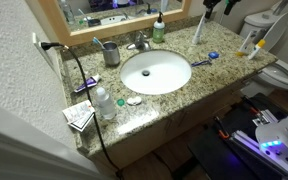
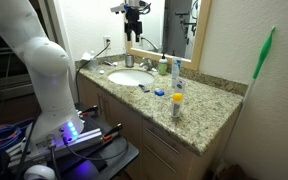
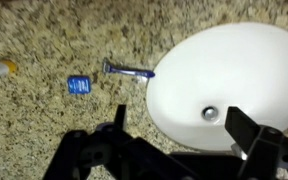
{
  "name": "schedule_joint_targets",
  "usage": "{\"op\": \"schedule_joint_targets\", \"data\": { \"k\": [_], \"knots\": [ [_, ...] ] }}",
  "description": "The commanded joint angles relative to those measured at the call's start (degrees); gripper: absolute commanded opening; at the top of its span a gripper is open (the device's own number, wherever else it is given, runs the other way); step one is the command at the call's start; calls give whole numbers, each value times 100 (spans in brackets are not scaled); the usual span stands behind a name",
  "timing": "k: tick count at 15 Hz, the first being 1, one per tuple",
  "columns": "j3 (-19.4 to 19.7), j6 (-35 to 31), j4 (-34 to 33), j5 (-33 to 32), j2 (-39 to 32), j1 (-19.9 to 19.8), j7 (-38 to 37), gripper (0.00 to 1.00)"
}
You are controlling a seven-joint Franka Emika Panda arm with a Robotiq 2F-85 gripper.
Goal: Move the pump bottle forward and then push down on its pump
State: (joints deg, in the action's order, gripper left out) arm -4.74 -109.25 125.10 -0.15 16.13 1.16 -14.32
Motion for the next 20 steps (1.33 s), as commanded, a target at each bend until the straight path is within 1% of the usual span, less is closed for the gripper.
{"op": "schedule_joint_targets", "data": {
  "k": [1, 2, 3, 4, 5, 7, 9, 10, 13, 15, 16, 18, 19, 20],
  "knots": [
    [12, -1264, -616, -3, -929, -70, -423, 100],
    [-13, -1552, -830, -141, -1176, -72, -617, 100],
    [-45, -1644, -1140, -336, -1464, -79, -985, 100],
    [-34, -1356, -1434, -461, -1646, -58, -1309, 100],
    [49, -1551, -792, -273, -1146, 19, -891, 100],
    [71, -1530, -1198, -399, -1503, 47, -1194, 100],
    [81, -1519, -1327, -403, -1619, 57, -1235, 100],
    [80, -1456, -1452, -558, -1844, 67, -1353, 100],
    [108, -2403, -1786, -552, -2546, 100, -1530, 100],
    [149, -2862, -2172, -569, -3068, 178, -1547, 100],
    [194, -3005, -2384, -609, -3314, 242, -1567, 100],
    [337, -2821, -2923, -663, -3732, 418, -1772, 100],
    [333, -2953, -2298, -457, -3279, 374, -1510, 100],
    [386, -2951, -2521, -490, -3478, 441, -1591, 100]
  ]
}}
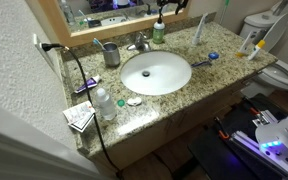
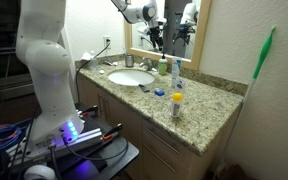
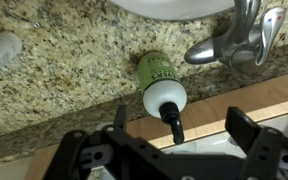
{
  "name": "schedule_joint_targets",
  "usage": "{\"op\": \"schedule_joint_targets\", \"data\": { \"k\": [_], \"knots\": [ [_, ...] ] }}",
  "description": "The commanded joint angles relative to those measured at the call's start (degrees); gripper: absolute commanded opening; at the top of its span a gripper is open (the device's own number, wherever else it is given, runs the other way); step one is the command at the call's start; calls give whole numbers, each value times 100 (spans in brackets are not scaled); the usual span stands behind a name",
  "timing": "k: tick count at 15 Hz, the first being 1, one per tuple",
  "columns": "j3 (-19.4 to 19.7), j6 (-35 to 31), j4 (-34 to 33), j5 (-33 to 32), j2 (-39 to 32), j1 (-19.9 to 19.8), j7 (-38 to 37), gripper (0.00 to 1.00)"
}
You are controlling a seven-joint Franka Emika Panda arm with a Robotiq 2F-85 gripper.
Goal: Move the pump bottle forward and then push down on its pump
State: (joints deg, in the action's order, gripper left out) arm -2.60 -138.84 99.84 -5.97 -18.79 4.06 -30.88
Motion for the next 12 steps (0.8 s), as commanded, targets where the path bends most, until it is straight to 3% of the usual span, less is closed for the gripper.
{"op": "schedule_joint_targets", "data": {
  "k": [1, 5, 9, 12],
  "knots": [
    [201, 9, -156, 77, -126, 195, 25, 100],
    [413, -126, -514, -200, -614, 310, 27, 100],
    [387, -478, -930, 111, -1040, 232, 435, 100],
    [416, -386, -1326, 251, -1319, 246, 560, 100]
  ]
}}
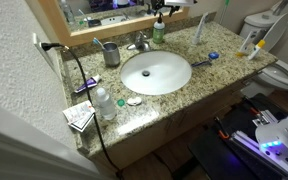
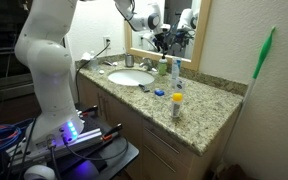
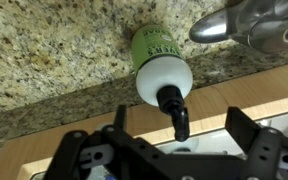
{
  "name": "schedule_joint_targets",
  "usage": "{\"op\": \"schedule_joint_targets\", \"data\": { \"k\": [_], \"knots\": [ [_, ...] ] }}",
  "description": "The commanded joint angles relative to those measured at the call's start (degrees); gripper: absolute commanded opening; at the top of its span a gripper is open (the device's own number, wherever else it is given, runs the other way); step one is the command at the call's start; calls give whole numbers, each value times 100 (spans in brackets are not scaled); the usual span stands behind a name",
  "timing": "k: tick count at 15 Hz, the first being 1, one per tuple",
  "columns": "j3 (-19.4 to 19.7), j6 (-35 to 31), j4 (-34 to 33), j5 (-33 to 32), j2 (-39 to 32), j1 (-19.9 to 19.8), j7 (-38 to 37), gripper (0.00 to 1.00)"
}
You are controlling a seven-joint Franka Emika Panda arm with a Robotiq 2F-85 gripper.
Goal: Move the pump bottle forward and then push down on its pump
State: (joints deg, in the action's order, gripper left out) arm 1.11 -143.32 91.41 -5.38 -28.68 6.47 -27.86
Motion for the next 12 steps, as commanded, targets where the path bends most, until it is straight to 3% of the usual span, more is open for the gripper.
{"op": "schedule_joint_targets", "data": {
  "k": [1, 3, 4, 5, 7, 8, 9, 10, 12],
  "knots": [
    [119, 8, -126, 141, -89, 96, 109, 100],
    [129, 8, -192, 154, -150, 103, 113, 100],
    [137, 199, -169, 147, -60, 110, 124, 77],
    [182, 252, -152, 103, -22, 141, 61, 73],
    [179, 55, -200, 138, -142, 142, 81, 92],
    [197, 53, -204, 134, -141, 152, 75, 85],
    [199, 49, -204, 134, -146, 155, 74, 87],
    [199, 49, -204, 134, -150, 158, 74, 100],
    [175, 174, -212, 155, -141, 150, 124, 100]
  ]
}}
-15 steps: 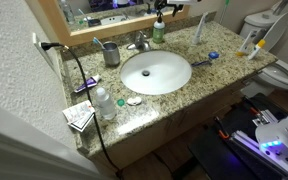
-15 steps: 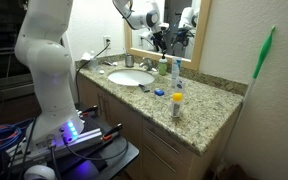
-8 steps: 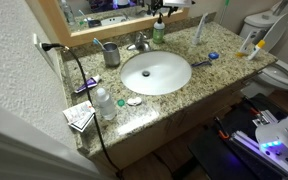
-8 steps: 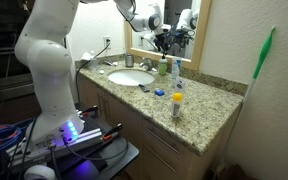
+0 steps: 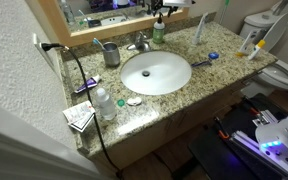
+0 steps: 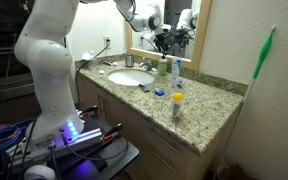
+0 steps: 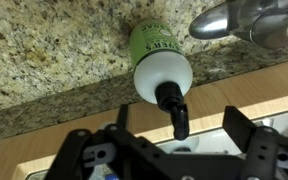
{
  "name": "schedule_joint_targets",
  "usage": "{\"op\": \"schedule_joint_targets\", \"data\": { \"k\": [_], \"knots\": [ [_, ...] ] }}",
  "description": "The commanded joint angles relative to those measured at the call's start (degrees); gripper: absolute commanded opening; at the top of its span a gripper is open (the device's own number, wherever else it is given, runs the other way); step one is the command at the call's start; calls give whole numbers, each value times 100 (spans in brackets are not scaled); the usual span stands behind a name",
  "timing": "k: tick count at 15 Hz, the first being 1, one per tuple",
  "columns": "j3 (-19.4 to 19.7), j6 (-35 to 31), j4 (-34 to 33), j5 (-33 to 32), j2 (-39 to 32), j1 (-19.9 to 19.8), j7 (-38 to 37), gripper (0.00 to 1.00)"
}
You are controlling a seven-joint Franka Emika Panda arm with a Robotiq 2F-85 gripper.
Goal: Move the pump bottle forward and then push down on its pump
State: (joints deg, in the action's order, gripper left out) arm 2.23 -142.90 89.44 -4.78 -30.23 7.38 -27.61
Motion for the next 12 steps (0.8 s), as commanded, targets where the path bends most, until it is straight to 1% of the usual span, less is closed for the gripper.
{"op": "schedule_joint_targets", "data": {
  "k": [1, 5, 6, 7, 8, 9, 10, 11, 12],
  "knots": [
    [33, 184, -39, 148, 8, 36, 126, 100],
    [66, 279, -46, 170, 39, 69, 43, 100],
    [78, 93, -13, 140, -2, 79, 44, 100],
    [78, 97, -15, 140, -2, 81, 44, 100],
    [78, 96, -15, 140, -2, 83, 44, 93],
    [70, 135, -7, 148, 16, 81, 56, 73],
    [71, 155, 6, 155, 48, 83, 42, 67],
    [94, 169, 15, 132, 78, 102, -3, 58],
    [107, 164, 23, 117, 104, 110, -22, 53]
  ]
}}
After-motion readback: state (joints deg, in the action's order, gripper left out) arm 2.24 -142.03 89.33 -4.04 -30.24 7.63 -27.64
